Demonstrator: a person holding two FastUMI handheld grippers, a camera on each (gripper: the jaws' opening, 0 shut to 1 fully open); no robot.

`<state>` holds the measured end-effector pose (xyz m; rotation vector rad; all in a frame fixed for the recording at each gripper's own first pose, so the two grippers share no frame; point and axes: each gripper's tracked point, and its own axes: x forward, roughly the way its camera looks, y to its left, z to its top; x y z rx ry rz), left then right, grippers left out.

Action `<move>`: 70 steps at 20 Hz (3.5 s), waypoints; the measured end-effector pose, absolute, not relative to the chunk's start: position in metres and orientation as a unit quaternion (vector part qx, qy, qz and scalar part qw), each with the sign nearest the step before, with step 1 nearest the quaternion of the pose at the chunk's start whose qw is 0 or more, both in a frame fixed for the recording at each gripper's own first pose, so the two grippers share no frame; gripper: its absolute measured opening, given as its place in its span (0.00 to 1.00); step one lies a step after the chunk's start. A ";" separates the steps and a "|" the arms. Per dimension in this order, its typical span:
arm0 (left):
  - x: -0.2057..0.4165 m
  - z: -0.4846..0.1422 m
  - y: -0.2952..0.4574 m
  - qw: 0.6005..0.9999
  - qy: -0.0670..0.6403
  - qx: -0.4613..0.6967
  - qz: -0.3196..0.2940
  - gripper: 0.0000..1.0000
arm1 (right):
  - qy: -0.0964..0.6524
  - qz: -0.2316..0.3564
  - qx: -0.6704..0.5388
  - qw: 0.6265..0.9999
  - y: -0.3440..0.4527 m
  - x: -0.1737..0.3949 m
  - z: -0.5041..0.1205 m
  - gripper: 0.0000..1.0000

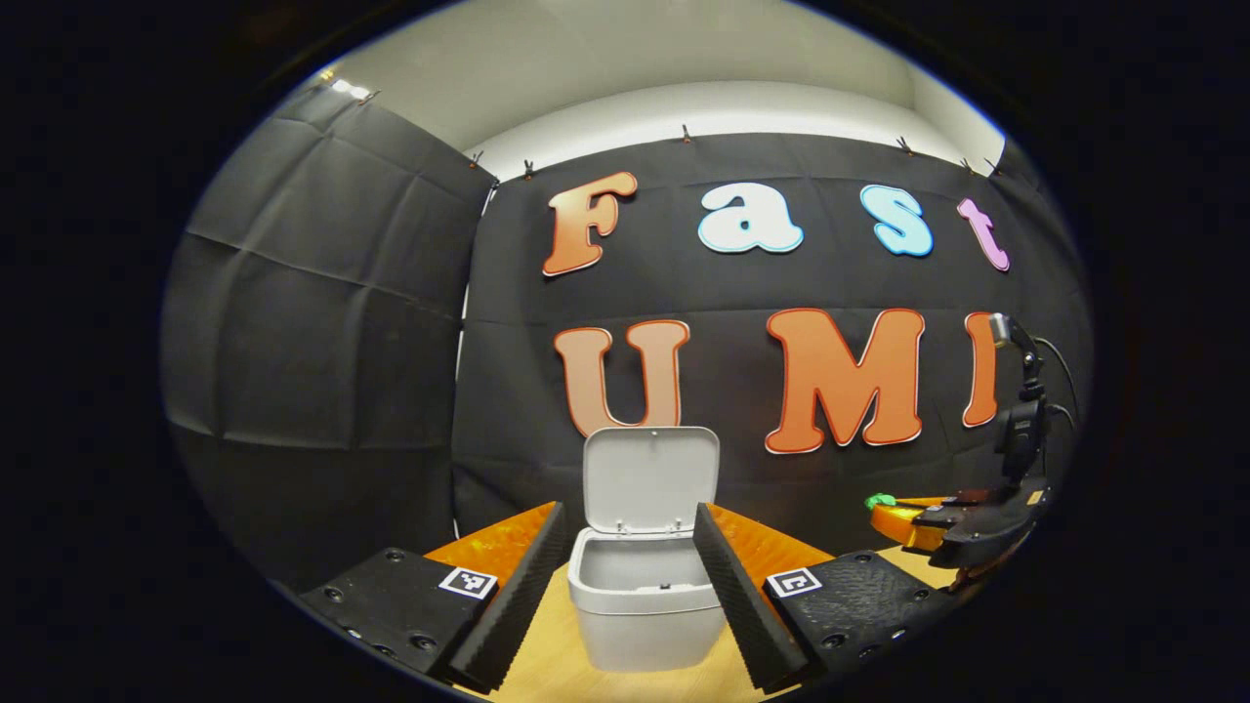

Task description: Press the lid of the desktop garbage bin to open it, pick up the crumpled paper on the desktop and throw it into the bin, then pick up the pop can on the desktop and drop it into the bin, and finally close the garbage bin lid.

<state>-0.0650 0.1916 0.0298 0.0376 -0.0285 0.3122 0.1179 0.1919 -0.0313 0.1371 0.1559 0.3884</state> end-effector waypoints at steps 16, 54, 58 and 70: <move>-0.120 0.008 0.274 0.969 0.003 0.010 0.249 0.89 | 0.156 0.305 0.040 0.938 0.376 0.160 -0.071 0.10; -0.007 -0.165 -0.082 0.983 0.119 0.004 -0.137 0.93 | 0.084 0.029 0.038 0.995 -0.027 0.018 -0.085 0.94; -0.004 -0.226 -0.105 0.972 0.175 0.021 -0.155 0.94 | 0.096 0.015 0.033 0.995 -0.046 0.013 -0.094 0.94; 0.032 -0.390 -0.117 0.929 0.335 0.060 -0.144 0.96 | 0.128 -0.036 0.021 0.991 -0.097 0.005 -0.110 0.94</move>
